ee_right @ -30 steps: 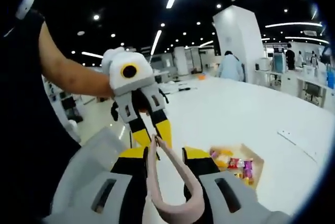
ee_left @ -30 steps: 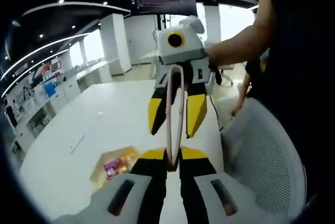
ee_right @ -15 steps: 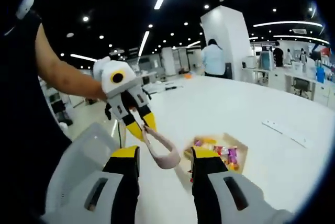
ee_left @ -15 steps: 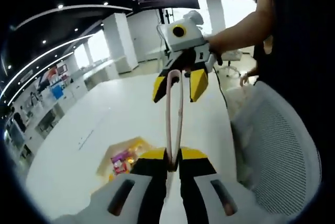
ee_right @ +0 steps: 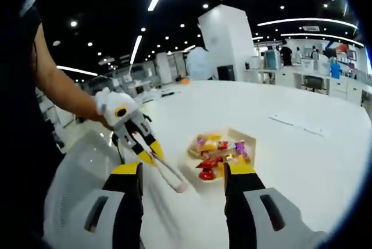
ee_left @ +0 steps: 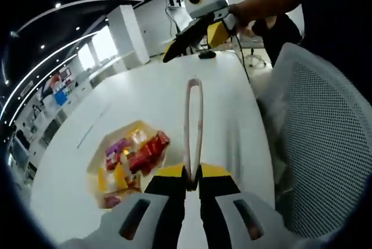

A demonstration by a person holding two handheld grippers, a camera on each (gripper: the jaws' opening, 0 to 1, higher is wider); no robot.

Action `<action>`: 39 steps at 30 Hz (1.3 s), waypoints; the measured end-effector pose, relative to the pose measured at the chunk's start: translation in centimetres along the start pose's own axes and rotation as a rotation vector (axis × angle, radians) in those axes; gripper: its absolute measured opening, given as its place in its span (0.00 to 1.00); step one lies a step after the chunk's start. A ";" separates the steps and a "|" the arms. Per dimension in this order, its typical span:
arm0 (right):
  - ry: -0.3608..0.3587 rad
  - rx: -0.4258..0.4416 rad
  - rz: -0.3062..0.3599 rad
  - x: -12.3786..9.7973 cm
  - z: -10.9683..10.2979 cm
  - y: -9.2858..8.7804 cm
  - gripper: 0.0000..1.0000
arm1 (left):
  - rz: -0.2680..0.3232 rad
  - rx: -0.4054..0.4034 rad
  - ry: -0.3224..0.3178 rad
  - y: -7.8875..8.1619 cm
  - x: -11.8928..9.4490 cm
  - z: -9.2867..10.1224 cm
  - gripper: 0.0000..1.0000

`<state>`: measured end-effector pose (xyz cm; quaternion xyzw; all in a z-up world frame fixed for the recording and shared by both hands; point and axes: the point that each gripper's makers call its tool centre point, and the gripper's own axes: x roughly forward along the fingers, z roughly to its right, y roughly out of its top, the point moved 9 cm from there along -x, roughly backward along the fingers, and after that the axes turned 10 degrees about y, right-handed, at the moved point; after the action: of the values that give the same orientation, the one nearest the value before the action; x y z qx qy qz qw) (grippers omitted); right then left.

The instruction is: Place the target food into the container with the food tongs after gripping and lifting it, then release it inside without dropping or visibly crushing the food.

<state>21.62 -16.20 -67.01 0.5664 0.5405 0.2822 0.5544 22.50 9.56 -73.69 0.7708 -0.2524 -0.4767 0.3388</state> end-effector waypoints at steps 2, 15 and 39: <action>-0.010 0.012 -0.006 -0.3 -0.2 -0.3 0.55 | -0.007 0.000 -0.002 -0.8 0.6 0.1 0.04; -0.091 0.042 -0.038 -1.1 0.2 -2.1 0.61 | -0.034 0.042 -0.046 -4.1 3.0 0.2 0.06; -0.133 0.094 -0.033 -2.1 -0.1 -3.2 0.62 | -0.088 -0.149 -0.132 -4.2 4.0 -0.6 0.37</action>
<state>20.04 -18.76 -69.43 0.6004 0.5243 0.2089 0.5665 25.03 9.57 -78.93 0.7208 -0.2041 -0.5582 0.3566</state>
